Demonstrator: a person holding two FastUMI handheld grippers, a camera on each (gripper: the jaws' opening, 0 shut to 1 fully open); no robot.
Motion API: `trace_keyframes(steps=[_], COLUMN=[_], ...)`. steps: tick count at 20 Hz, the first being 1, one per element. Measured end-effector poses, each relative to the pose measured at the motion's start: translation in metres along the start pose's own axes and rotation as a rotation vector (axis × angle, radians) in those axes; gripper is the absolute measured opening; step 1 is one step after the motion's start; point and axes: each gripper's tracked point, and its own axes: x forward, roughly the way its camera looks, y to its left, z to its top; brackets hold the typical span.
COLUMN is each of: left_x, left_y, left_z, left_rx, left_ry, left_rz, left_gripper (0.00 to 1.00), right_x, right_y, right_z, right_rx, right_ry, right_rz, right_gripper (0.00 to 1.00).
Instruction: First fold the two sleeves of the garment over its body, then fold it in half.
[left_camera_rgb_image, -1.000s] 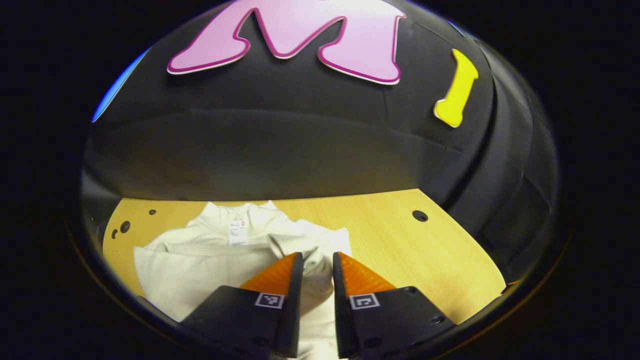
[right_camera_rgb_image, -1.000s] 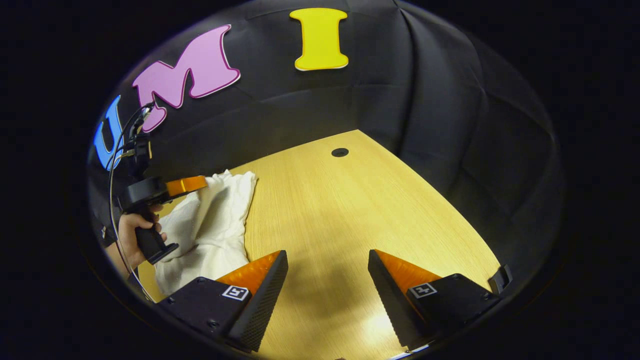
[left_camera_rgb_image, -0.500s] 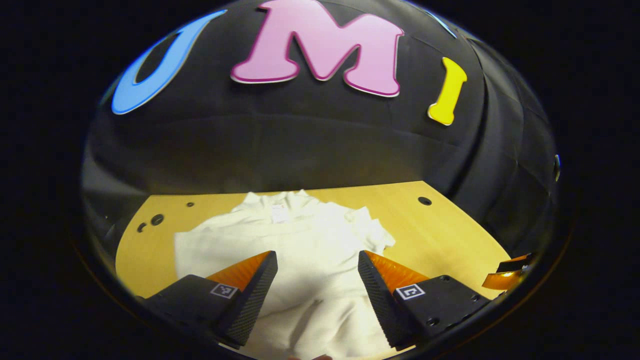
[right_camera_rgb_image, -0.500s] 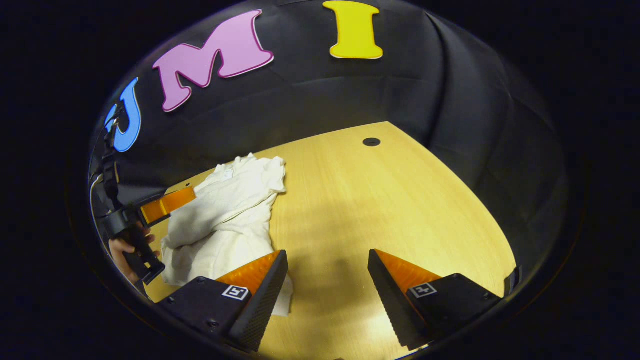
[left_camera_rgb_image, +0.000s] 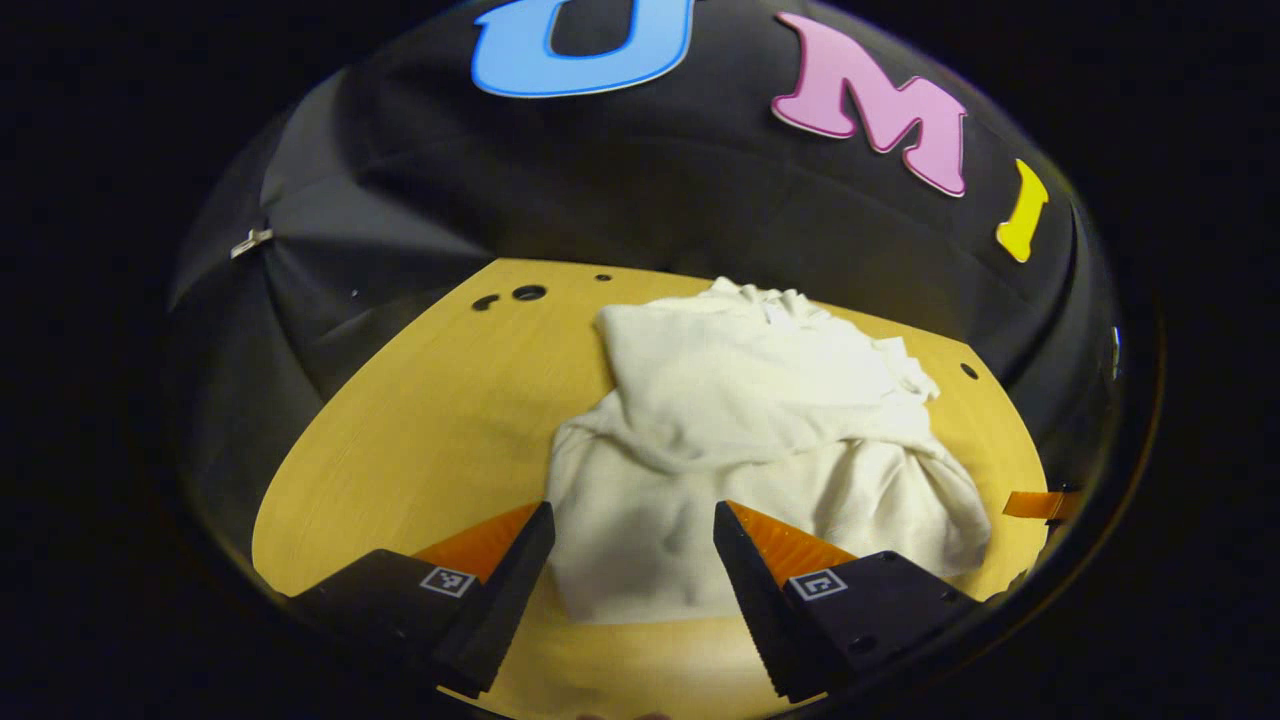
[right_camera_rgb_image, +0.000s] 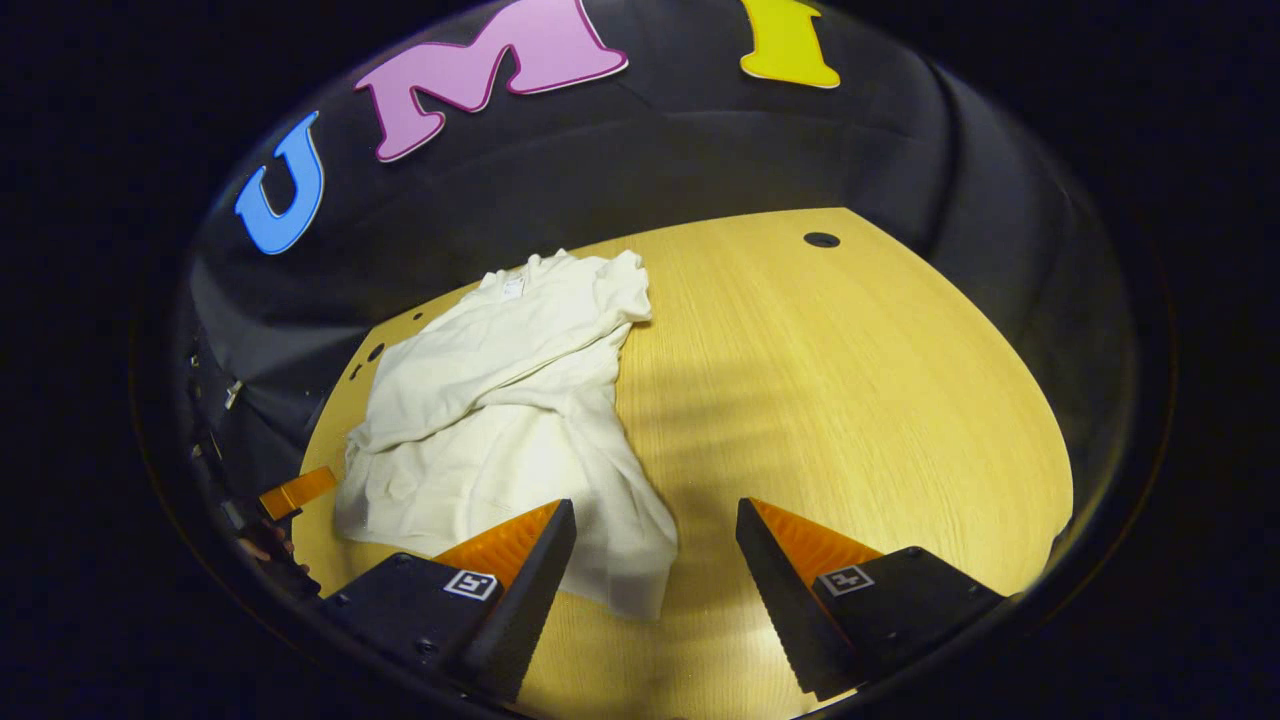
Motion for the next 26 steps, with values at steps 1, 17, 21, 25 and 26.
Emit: trace_keyframes(steps=[1, 17, 21, 25, 26], left_x=[-0.001, 0.023, 0.023, 0.020, 0.020], left_y=[0.009, 0.009, -0.005, -0.022, -0.022], left_z=[-0.008, -0.056, -0.058, -0.060, -0.059], left_rx=[-0.003, 0.106, 0.125, 0.110, 0.118], left_ry=[0.013, 0.151, 0.146, 0.129, 0.123], left_rz=[0.013, -0.007, -0.028, -0.036, -0.028], left_gripper=[0.98, 1.00, 0.76, 0.36, 0.19], right_x=[0.004, 0.043, 0.045, 0.044, 0.045], right_y=[0.003, 0.023, 0.029, 0.044, 0.049], right_z=[-0.006, -0.041, -0.048, -0.054, -0.054], right_rx=[-0.004, -0.068, -0.139, -0.152, -0.149], right_ry=[0.013, 0.091, 0.086, 0.102, 0.110], right_rz=[0.003, -0.034, -0.058, 0.002, 0.037], right_gripper=[0.99, 0.98, 0.67, 0.27, 0.16])
